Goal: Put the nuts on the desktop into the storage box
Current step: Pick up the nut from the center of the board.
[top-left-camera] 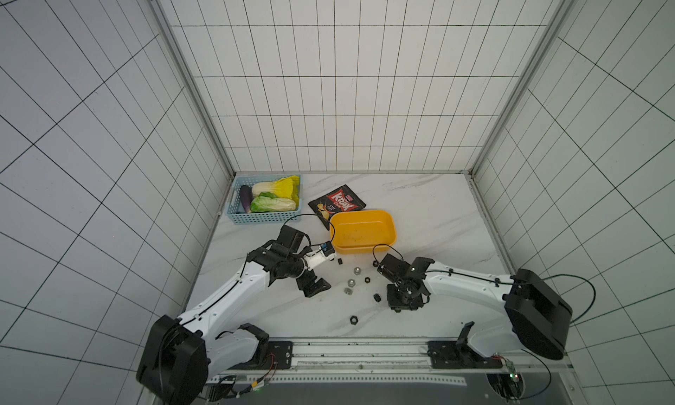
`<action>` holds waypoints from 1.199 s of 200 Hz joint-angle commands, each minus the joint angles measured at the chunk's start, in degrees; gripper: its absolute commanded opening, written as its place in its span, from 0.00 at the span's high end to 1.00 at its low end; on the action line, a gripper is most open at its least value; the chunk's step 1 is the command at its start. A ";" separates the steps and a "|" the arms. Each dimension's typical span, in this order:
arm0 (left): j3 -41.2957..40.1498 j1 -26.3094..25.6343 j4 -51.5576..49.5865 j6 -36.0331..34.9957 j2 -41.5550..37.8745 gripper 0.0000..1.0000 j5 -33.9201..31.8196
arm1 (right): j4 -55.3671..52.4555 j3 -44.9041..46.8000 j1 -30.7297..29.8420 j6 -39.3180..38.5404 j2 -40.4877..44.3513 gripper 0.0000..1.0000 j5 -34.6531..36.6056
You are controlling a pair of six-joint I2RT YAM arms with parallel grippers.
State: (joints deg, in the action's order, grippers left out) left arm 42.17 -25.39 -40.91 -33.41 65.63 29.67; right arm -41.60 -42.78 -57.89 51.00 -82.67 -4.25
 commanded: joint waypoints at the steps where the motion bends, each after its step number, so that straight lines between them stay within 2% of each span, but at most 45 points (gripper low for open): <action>1: -0.42 0.34 1.44 0.36 -0.67 0.03 1.12 | -0.67 -0.24 -0.52 0.24 -0.91 0.64 -0.10; 59: -0.50 0.30 1.62 0.45 -0.35 0.03 0.57 | -2.65 -0.24 -0.63 0.96 -1.43 0.61 -0.57; 65: -0.51 0.34 1.68 0.42 -0.32 0.03 0.48 | -2.54 -0.07 -0.67 0.95 -1.44 0.64 -0.65; 76: -0.60 0.27 1.65 0.49 -0.15 0.03 0.44 | -2.28 0.23 -0.68 1.05 -1.35 0.74 -0.68; 111: -0.69 0.28 1.66 0.54 -0.08 0.03 0.48 | -2.65 -0.02 -0.76 1.16 -1.62 0.76 -0.58; 121: -0.69 0.29 1.63 0.54 -0.15 0.03 0.48 | -2.81 -0.02 -0.91 1.27 -1.37 0.81 -0.43; 143: -0.69 0.33 1.54 0.54 -0.19 0.03 0.48 | -3.72 -0.27 -0.96 1.42 -0.51 0.82 0.03; 160: -0.69 0.31 1.45 0.54 -0.14 0.03 0.48 | -4.57 -0.28 -1.05 1.42 0.22 0.79 0.42; 171: -0.69 0.33 1.45 0.54 -0.26 0.03 0.43 | -5.27 -0.28 -1.08 1.34 0.65 0.68 1.03; 187: -0.69 0.27 1.48 0.39 -0.15 0.02 0.39 | -6.15 -0.28 -1.04 1.26 0.84 0.58 1.20; 209: -0.69 0.28 1.37 0.40 -0.15 0.03 0.39 | -6.18 0.22 -1.09 1.35 1.10 0.56 -0.37; 240: -0.68 0.28 1.35 0.38 -0.13 0.03 0.39 | -4.88 1.29 -1.24 1.75 1.39 0.58 -0.23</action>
State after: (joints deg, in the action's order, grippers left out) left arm 42.09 -25.32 -40.64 -32.99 65.65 29.63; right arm -45.45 -42.63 -58.46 52.01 -82.41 -4.89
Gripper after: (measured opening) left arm 0.975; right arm 0.433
